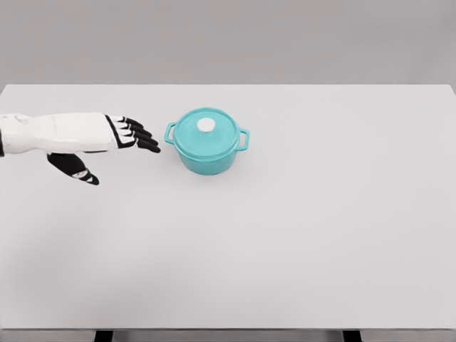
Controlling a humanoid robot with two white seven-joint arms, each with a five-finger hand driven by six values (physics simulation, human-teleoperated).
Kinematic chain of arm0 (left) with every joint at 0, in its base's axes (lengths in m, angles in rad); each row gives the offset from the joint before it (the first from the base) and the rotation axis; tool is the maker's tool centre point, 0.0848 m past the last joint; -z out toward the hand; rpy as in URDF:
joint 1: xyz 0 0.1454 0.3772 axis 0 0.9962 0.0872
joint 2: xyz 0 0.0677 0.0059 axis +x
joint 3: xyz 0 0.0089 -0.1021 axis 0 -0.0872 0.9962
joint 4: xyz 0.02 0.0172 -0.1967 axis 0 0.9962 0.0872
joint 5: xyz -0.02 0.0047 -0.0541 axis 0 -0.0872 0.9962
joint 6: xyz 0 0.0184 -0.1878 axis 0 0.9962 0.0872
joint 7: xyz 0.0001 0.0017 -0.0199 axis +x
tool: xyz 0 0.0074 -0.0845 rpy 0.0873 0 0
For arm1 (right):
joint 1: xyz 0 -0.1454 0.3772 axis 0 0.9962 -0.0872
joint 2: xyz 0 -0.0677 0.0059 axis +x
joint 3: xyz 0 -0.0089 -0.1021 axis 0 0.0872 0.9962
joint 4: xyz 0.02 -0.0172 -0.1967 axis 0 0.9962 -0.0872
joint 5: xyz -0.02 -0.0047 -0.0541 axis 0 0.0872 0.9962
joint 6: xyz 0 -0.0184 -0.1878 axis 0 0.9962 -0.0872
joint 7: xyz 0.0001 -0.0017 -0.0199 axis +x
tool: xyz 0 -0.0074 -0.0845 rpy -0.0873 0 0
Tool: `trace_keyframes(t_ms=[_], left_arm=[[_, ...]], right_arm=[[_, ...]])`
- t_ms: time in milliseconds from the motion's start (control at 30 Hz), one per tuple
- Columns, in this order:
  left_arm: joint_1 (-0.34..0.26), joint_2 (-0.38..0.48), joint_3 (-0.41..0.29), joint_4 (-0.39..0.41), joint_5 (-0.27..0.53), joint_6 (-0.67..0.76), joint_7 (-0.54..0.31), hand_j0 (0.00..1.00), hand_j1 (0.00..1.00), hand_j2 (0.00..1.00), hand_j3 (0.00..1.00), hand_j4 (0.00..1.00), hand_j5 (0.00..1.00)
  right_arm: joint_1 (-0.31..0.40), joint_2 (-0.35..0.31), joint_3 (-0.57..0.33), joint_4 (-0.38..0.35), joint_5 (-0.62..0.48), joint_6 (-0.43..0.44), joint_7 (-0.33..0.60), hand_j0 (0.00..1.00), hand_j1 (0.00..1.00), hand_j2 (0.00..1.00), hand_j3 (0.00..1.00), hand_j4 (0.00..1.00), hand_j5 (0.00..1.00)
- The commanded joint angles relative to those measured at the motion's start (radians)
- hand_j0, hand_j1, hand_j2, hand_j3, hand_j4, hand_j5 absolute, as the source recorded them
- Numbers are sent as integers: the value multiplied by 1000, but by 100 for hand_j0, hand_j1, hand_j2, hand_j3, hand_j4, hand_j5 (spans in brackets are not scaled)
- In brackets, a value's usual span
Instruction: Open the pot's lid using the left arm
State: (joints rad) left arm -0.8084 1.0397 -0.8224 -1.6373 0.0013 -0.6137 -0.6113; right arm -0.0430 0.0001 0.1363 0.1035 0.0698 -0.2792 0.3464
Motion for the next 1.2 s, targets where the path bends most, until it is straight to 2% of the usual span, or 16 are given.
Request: trace_keyframes(t_ms=[0,33,133,167,200,300,333,433,467,533,600,633,700,1100,1167], left_arm=[[-2,-1,-4,-4,6,3,0,100,100,100,100,100,100],[-14,-19,-3,-1,8,3,0,100,100,100,100,100,100],[-146,-207,-7,80,6,3,0,100,100,100,100,100,100],[-190,-227,-53,89,6,3,0,100,100,100,100,100,100],[-233,-254,-132,106,6,3,0,100,100,100,100,100,100],[-241,-319,-172,163,6,3,0,100,100,100,100,100,100],[-239,-363,-173,201,6,3,0,100,100,100,100,100,100],[-270,-411,-173,273,5,3,0,100,100,100,100,100,100],[-302,-431,-184,318,3,3,0,100,100,100,100,100,100],[-376,-444,-270,384,2,3,0,100,100,100,100,100,100],[-379,-498,-280,477,-24,3,0,100,100,100,100,100,100],[-379,-520,-280,508,-52,3,0,100,100,100,100,100,100],[-379,-543,-282,539,-57,3,0,100,100,100,100,100,100],[-380,-553,-305,545,-57,3,0,100,100,100,100,100,100],[-383,-558,-305,571,-58,3,0,100,100,100,100,100,100]], right_arm=[[0,0,-6,2,-7,2,0,100,100,100,100,100,100],[14,0,-4,4,-5,2,0,100,100,100,100,100,100],[31,0,-6,2,-5,2,0,100,100,100,100,100,100],[31,0,-4,2,-5,2,0,100,100,100,100,100,100],[31,0,-6,2,-5,2,0,100,100,100,100,100,100],[31,0,-6,2,-5,2,0,100,100,100,100,100,100],[31,0,-6,2,-5,2,0,100,100,100,100,100,100],[31,0,-6,2,-5,2,0,100,100,100,100,100,100],[31,0,-6,2,-5,2,0,100,100,100,100,100,100],[31,0,-6,2,-5,2,0,100,100,100,100,100,100],[31,0,-7,2,-5,2,0,100,100,100,100,100,100],[31,0,-7,2,-4,2,0,100,100,100,100,100,100],[31,0,-6,2,-5,2,0,100,100,100,100,100,100],[31,0,-7,2,-5,2,0,100,100,100,100,100,100],[31,0,-6,2,-5,2,0,100,100,100,100,100,100]])
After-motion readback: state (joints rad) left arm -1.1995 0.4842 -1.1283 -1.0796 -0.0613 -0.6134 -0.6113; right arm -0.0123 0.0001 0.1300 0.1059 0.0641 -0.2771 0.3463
